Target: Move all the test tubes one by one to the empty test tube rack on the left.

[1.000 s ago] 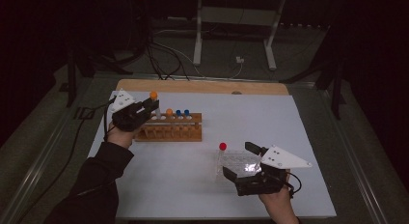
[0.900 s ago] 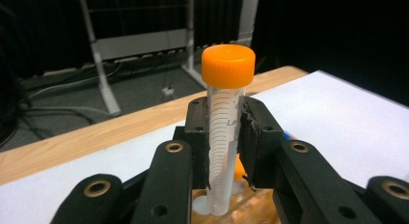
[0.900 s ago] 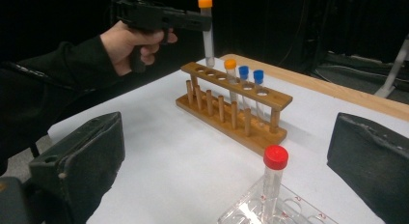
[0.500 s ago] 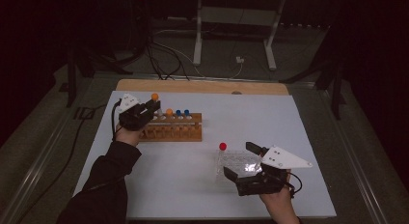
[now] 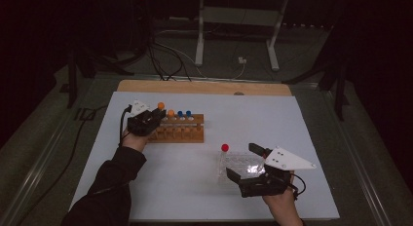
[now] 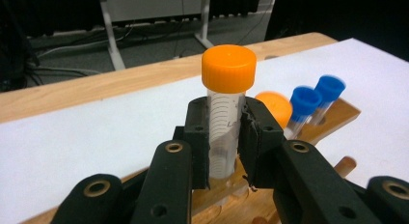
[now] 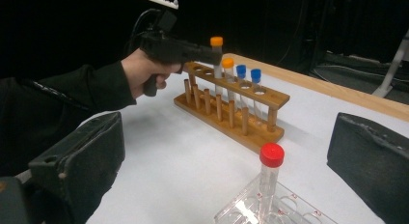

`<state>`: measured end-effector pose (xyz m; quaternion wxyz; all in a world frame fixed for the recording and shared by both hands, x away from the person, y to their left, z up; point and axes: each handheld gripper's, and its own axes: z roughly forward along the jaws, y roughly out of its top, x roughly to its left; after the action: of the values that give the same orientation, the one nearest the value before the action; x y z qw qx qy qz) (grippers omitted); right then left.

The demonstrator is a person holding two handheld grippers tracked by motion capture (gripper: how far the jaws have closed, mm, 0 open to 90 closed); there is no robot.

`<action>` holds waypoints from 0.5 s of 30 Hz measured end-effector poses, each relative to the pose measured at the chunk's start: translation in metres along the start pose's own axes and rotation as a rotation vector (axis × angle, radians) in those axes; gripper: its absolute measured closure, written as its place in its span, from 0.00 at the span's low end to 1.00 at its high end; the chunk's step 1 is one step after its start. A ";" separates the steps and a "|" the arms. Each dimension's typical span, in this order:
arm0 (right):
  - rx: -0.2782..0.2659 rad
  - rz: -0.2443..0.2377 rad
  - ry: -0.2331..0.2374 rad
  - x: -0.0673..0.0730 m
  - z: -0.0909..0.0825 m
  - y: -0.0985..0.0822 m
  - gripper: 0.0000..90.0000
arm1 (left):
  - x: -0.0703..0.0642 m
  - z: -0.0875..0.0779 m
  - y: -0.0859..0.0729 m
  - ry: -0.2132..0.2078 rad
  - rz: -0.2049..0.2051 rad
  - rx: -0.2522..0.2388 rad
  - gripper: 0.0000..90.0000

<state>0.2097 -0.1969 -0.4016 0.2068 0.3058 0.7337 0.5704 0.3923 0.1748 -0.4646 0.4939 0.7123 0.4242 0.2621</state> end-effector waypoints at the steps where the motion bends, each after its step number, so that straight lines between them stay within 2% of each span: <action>1: 0.000 0.001 0.000 0.000 0.000 0.000 0.00 | 0.000 0.001 -0.001 -0.001 -0.008 0.007 0.84; 6: 0.001 0.001 0.000 0.000 0.000 0.000 0.00 | 0.000 0.004 -0.004 0.004 -0.006 0.042 0.84; 15: -0.002 0.001 -0.002 0.000 -0.001 0.001 0.00 | -0.002 0.007 -0.004 0.004 -0.020 0.074 0.83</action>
<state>0.2095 -0.1977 -0.4009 0.2073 0.3064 0.7329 0.5709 0.3960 0.1704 -0.4712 0.4692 0.7251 0.4418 0.2428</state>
